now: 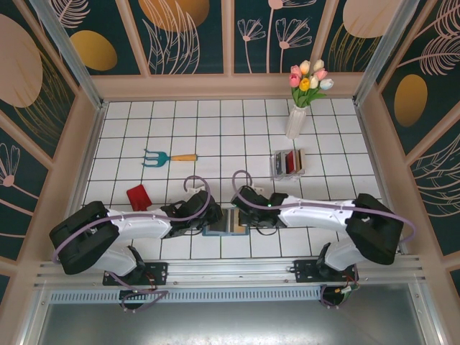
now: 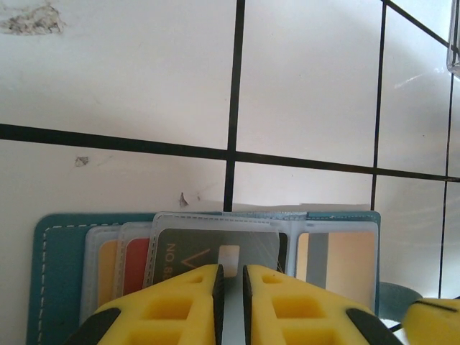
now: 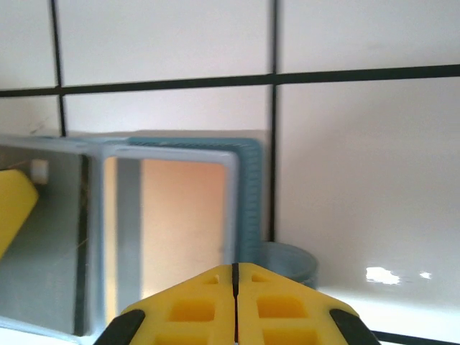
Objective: Put the credit cards into the card holder
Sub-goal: Slide the button at the card holder.
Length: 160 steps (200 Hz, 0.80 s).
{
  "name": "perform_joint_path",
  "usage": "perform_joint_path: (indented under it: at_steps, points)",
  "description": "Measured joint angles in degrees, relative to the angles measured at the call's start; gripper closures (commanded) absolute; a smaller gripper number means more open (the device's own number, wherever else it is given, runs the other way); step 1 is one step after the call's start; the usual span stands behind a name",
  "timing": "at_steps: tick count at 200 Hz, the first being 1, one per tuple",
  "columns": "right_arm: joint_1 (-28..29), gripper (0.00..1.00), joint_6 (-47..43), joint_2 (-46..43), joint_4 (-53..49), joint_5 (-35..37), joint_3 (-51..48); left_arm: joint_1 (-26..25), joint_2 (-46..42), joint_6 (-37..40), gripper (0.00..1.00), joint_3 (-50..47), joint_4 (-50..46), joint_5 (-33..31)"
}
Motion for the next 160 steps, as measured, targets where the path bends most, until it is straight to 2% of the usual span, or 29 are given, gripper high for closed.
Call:
perform_joint_path:
  at_steps: [60,126,160]
  points:
    - [-5.7,0.91,1.2,-3.5,-2.0,1.2,-6.9,0.0,0.0,-0.2,0.81,-0.1,0.2,-0.3]
    - [-6.1,0.91,2.8,-1.9,-3.2,1.7,-6.4,0.0,-0.9,-0.1,0.81,-0.2,-0.6,-0.5]
    - [-9.1,0.84,2.3,-2.9,-3.9,2.0,-6.6,0.0,-2.1,-0.1,0.8,-0.4,-2.4,-1.3]
